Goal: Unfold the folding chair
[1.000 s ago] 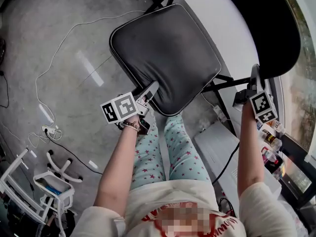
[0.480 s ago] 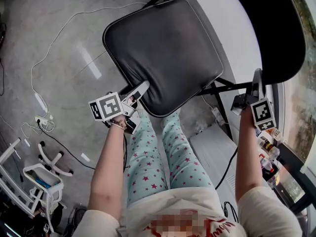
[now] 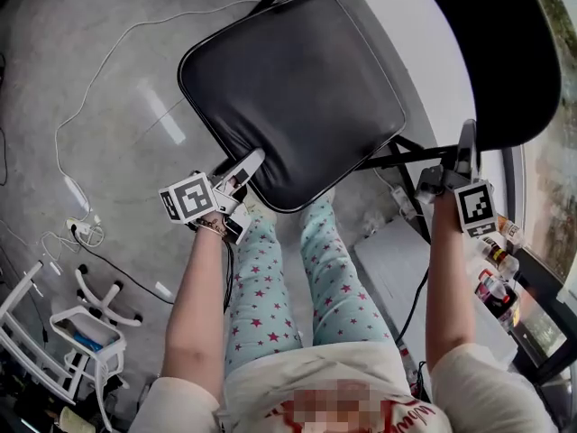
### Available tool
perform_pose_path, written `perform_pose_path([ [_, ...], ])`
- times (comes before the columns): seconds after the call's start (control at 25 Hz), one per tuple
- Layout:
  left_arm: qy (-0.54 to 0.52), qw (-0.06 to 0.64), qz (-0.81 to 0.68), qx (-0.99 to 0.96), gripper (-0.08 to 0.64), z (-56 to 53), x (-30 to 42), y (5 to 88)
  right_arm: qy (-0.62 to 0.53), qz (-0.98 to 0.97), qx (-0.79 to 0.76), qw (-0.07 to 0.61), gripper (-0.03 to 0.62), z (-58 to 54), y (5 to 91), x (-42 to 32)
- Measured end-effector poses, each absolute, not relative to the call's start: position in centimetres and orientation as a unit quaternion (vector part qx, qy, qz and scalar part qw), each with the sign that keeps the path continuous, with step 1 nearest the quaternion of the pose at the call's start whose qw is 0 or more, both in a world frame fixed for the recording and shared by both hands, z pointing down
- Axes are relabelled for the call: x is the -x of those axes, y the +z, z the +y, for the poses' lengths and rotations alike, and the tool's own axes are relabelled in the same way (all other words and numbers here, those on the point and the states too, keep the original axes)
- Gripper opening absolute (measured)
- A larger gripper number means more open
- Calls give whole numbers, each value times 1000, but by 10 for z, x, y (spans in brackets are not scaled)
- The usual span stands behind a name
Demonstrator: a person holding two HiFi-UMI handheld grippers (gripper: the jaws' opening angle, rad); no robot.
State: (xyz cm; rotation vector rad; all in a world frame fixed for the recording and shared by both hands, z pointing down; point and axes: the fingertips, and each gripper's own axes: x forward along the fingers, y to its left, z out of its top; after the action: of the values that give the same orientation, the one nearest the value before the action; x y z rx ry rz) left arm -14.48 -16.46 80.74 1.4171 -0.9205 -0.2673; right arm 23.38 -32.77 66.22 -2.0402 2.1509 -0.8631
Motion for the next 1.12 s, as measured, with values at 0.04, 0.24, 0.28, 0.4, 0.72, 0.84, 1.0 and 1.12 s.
perform_pose_path([
  [0.04,-120,657,-405,-624,287,-162,147,810,-282,693,663,28,52,-325,662,-231],
  [0.24,-134,657,-398,-626,287,-148,164,825,-306,697,648,-12,23,-313,680,-201],
  [0.28,-136,657,-396,-626,287,-145,167,829,-309,701,641,-32,23,-310,687,-193],
  [0.4,-138,665,-388,-623,288,-139,171,839,-307,712,628,-67,23,-304,698,-180],
  [0.72,-144,664,-375,-631,288,-131,177,848,-307,713,628,-62,23,-292,695,-171],
  [0.84,-146,673,-362,-629,289,-124,178,853,-318,710,625,-62,23,-283,696,-165],
  [1.0,-148,674,-358,-630,290,-120,185,862,-326,713,618,-67,23,-275,699,-153],
  [1.12,-143,669,-366,-631,293,-116,192,870,-318,723,606,-99,23,-265,702,-144],
])
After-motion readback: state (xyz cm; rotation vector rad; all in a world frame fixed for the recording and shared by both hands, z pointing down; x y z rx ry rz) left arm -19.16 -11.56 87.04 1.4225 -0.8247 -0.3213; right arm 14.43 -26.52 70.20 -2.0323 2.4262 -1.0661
